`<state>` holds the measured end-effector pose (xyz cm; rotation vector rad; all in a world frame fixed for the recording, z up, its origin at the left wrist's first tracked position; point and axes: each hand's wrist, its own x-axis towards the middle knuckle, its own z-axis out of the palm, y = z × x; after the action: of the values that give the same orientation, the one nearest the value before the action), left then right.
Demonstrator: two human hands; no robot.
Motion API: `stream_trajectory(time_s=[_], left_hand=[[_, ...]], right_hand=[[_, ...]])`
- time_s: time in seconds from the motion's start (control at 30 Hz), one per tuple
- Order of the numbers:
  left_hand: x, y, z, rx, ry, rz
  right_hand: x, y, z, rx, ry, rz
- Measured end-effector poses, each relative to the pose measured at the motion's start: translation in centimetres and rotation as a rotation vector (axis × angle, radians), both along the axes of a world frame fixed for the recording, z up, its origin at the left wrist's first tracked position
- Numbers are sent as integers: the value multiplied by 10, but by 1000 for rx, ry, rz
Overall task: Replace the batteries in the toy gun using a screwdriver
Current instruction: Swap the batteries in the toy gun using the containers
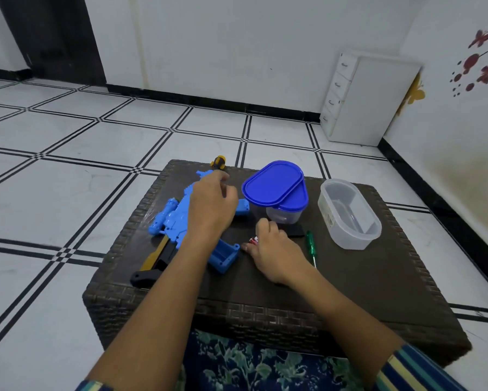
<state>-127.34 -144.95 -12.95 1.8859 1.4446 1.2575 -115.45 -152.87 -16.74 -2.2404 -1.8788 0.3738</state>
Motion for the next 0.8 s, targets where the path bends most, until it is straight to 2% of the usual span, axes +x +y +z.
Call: stream_trajectory(time_s=[0.3, 0.43, 0.57, 0.67, 0.8], left_hand=[[12, -4, -2, 32, 39, -79], [14, -5, -2, 57, 52, -81], [14, -5, 0, 72, 49, -54], [13, -2, 0, 64, 29, -49], [15, -2, -1, 37, 19, -46]], right_hand=[[-3, -2, -5, 100, -114, 81], [2, 0, -2, 112, -36, 97], [17, -4, 4, 149, 213, 39], [32, -6, 18, 264, 443, -113], [50, -10, 39, 388, 872, -338]])
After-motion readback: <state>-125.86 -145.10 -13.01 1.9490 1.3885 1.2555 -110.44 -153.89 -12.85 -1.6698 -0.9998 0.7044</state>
